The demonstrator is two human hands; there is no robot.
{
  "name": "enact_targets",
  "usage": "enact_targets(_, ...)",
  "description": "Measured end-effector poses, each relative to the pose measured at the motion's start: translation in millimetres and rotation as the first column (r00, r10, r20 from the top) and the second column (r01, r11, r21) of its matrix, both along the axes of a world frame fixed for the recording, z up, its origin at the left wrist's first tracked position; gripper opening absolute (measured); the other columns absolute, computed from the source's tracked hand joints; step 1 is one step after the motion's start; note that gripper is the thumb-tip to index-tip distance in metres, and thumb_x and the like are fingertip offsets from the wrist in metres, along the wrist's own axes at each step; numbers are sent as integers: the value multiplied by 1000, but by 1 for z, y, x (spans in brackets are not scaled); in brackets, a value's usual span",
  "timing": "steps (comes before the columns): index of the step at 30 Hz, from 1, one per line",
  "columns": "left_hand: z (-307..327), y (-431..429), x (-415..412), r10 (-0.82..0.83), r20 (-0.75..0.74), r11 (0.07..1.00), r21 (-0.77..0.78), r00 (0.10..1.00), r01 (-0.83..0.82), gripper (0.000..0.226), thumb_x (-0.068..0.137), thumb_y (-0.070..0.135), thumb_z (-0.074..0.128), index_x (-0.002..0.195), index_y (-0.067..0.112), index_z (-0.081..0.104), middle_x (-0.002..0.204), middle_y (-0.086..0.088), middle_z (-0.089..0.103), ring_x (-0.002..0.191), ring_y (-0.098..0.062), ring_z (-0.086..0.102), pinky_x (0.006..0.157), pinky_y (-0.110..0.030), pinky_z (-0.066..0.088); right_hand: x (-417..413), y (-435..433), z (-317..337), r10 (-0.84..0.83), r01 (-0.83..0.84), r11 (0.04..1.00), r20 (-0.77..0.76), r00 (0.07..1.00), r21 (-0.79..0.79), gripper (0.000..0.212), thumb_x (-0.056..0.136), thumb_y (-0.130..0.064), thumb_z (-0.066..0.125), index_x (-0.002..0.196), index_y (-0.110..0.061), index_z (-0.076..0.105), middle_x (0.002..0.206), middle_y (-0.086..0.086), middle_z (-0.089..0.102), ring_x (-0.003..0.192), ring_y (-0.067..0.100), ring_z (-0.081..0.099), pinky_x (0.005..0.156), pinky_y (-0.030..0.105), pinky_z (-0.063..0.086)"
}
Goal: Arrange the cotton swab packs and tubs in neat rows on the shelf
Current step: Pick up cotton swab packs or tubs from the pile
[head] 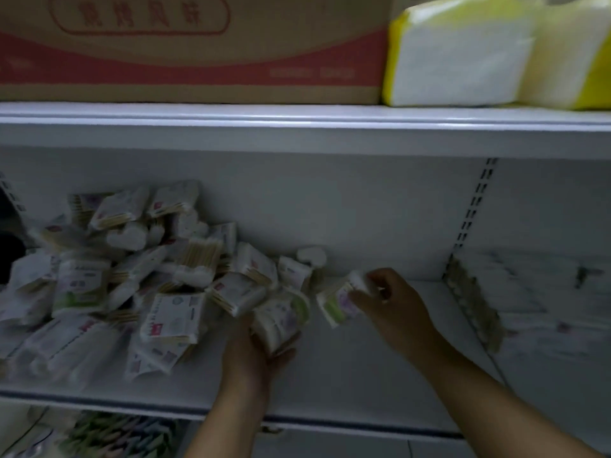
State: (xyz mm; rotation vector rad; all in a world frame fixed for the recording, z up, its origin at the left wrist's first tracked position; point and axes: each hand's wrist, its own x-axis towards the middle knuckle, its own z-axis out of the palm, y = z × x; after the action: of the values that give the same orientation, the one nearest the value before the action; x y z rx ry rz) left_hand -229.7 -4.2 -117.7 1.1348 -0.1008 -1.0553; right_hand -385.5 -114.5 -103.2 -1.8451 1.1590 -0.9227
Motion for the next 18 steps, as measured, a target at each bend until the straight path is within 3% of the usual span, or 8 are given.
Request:
enact_targets(4, 12, -4, -52, -164, -91, 971, -190, 982, 145, 43, 95, 40, 28, 97, 14, 62, 80, -11, 73, 80, -35, 63, 62, -31, 46, -70, 9, 25, -10, 14, 999, 106, 994, -32, 19, 81, -24, 70, 99, -25, 63, 94, -11, 64, 86, 11, 60, 70, 24, 45)
enact_targets(7, 21, -13, -119, -375, -84, 894, -296, 923, 336, 38, 80, 38, 42, 95, 13, 66, 86, -15, 73, 71, -35, 68, 50, -31, 53, -142, 13, 36, -58, 55, 998, 178, 982, 23, 15, 83, -21, 68, 97, -24, 69, 97, -4, 68, 90, 13, 63, 70, 22, 47)
enact_targets(9, 26, -23, -166, -481, -50, 840, -314, 875, 443, 37, 76, 41, 46, 84, 16, 73, 88, -16, 73, 72, -35, 69, 49, -31, 53, -192, 16, 38, -92, 75, 994, 238, 967, 77, 10, 81, -24, 70, 90, -27, 69, 96, -1, 70, 91, 14, 65, 74, 26, 50)
enact_targets(10, 28, -27, -191, -527, -28, 812, -311, 849, 494, 36, 78, 41, 48, 84, 15, 72, 89, -16, 73, 73, -35, 69, 50, -31, 54, -218, 17, 37, -117, 94, 991, 262, 958, 100, 17, 78, -29, 73, 94, -27, 68, 99, 0, 70, 95, 16, 65, 77, 27, 51)
enact_targets(12, 31, -37, -241, -584, 56, 773, -264, 810, 576, 39, 73, 36, 56, 102, 12, 64, 92, -16, 72, 73, -32, 70, 50, -28, 54, -269, 19, 36, -187, 156, 980, 289, 939, 127, 33, 75, -32, 75, 104, -21, 63, 102, 0, 66, 98, 18, 63, 73, 23, 49)
enact_targets(14, 30, -48, -290, -605, 194, 750, -184, 772, 635, 50, 70, 28, 64, 116, 13, 55, 98, -14, 72, 75, -28, 72, 51, -26, 53, -318, 21, 35, -259, 225, 965, 329, 908, 137, 33, 80, -19, 74, 108, -16, 55, 102, 1, 62, 94, 17, 61, 67, 18, 48)
enact_targets(18, 31, -67, -380, -598, 523, 706, -15, 607, 708, 39, 73, 25, 75, 106, 17, 56, 93, -8, 74, 73, -25, 73, 55, -23, 47, -411, 23, 28, -455, 424, 889, 428, 781, 172, 40, 75, -6, 75, 104, -11, 49, 102, 15, 62, 86, 25, 61, 68, 28, 49)
